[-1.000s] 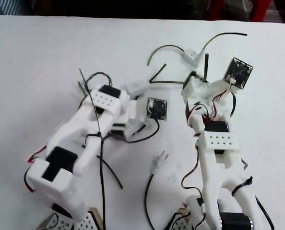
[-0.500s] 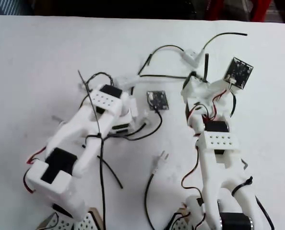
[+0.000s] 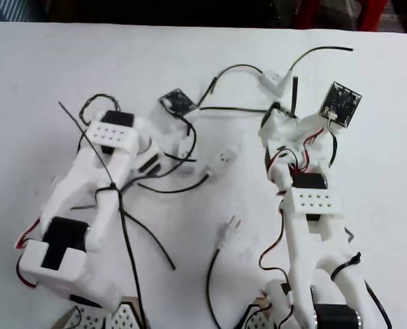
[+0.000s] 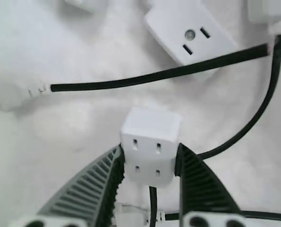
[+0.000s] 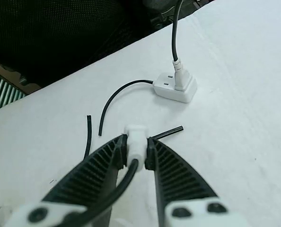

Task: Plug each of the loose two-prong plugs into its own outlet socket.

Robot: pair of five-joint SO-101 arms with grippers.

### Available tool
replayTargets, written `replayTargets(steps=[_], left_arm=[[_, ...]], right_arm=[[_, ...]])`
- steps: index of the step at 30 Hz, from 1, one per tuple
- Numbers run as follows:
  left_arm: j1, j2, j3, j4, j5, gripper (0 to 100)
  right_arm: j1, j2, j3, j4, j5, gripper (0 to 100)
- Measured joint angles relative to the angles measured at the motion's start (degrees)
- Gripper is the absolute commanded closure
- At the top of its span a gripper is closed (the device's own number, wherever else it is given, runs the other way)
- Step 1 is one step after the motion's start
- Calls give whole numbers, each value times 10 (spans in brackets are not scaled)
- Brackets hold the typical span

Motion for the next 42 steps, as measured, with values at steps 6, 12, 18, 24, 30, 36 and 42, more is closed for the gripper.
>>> replayTargets(steps=[6, 12, 18, 24, 30, 36, 42], left_arm=[[-2, -4, 0, 18, 44, 688], [-33, -46, 0, 26, 56, 688], [-102, -147, 0, 53, 91, 688], [-145, -178, 33, 21, 110, 688], [-149, -178, 114, -100, 110, 688], [-149, -140, 135, -178, 110, 688], [-149, -4, 48, -142, 110, 688]], right_arm=[[0, 0, 0, 0, 14, 981], [-38, 0, -2, 34, 69, 981], [-111, 0, -42, 142, 144, 981], [-154, 0, -62, 209, 156, 981], [-154, 0, -62, 210, 160, 981], [-154, 0, -62, 210, 160, 981], [-155, 0, -62, 210, 160, 981]])
